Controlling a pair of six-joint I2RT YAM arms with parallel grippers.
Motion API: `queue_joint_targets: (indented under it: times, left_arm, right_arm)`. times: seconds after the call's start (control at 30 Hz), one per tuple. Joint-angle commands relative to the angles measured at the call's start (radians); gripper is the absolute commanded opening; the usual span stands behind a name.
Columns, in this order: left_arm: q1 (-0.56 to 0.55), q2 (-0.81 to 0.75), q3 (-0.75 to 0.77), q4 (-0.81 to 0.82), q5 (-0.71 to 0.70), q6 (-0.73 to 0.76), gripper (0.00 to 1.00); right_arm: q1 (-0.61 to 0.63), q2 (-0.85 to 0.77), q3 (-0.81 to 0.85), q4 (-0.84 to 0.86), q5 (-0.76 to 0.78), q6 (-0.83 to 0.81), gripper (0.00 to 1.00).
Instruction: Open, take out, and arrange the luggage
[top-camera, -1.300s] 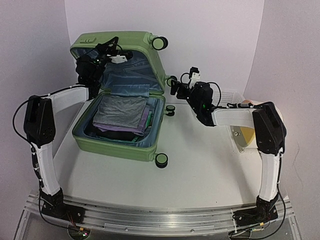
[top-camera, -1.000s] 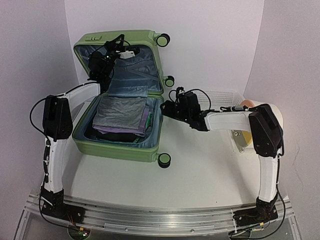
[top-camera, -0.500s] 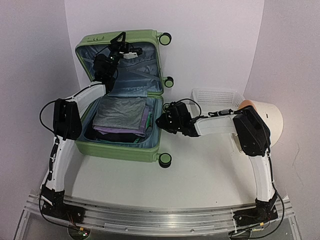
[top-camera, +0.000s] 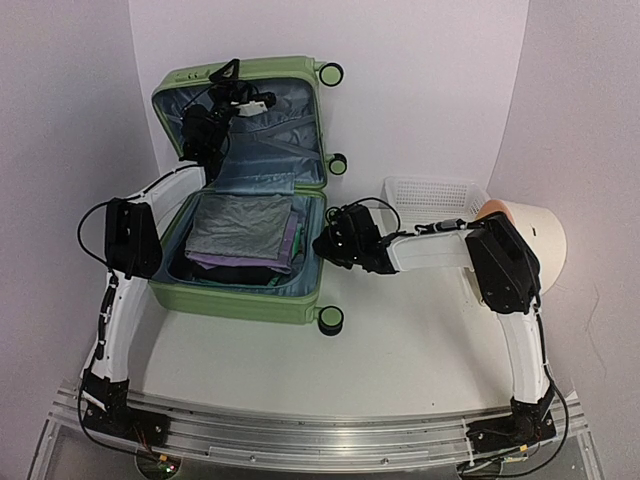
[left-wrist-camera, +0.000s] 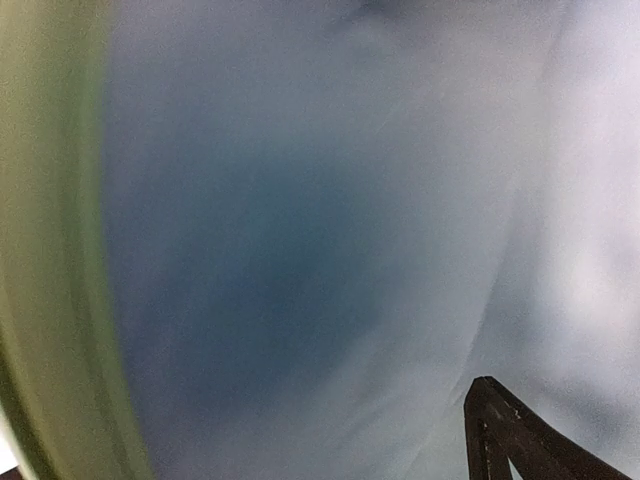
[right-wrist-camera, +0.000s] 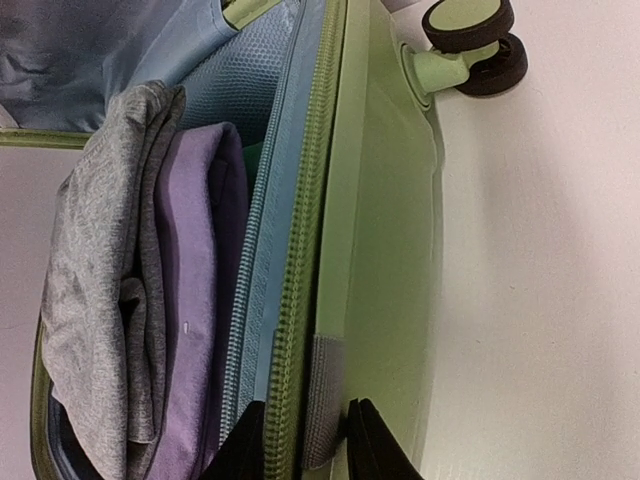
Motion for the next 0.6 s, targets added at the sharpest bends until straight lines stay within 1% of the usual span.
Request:
queue_joint_targets:
  times: [0.0,0.17,0.27,0.43,0.57]
  left_arm:
    - [0.049,0.001,0.078,-0.089,-0.058,-0.092,1.00]
    - [0.054,-0.033,0.089,-0.099,-0.049,-0.157,1.00]
    - [0.056,-0.040,0.046,-0.078,-0.037,-0.129,1.00]
    - [0.056,-0.038,0.022,-0.064,-0.048,-0.118,1.00]
    - [0.055,-0.068,-0.063,-0.029,-0.055,-0.108,1.00]
  right_arm:
    - [0.011,0.010,-0.021,0.006,-0.018,-0.024,0.26]
    - [0.047,-0.033,-0.090,-0.025,-0.056,-0.137,0.30]
    - [0.049,-0.074,-0.131,-0.026,-0.047,-0.148,0.32]
    - [0.049,-0.086,-0.099,-0.032,-0.021,-0.213,0.37]
    - [0.050,-0.060,-0.059,-0.033,-0.016,-0.231,0.38]
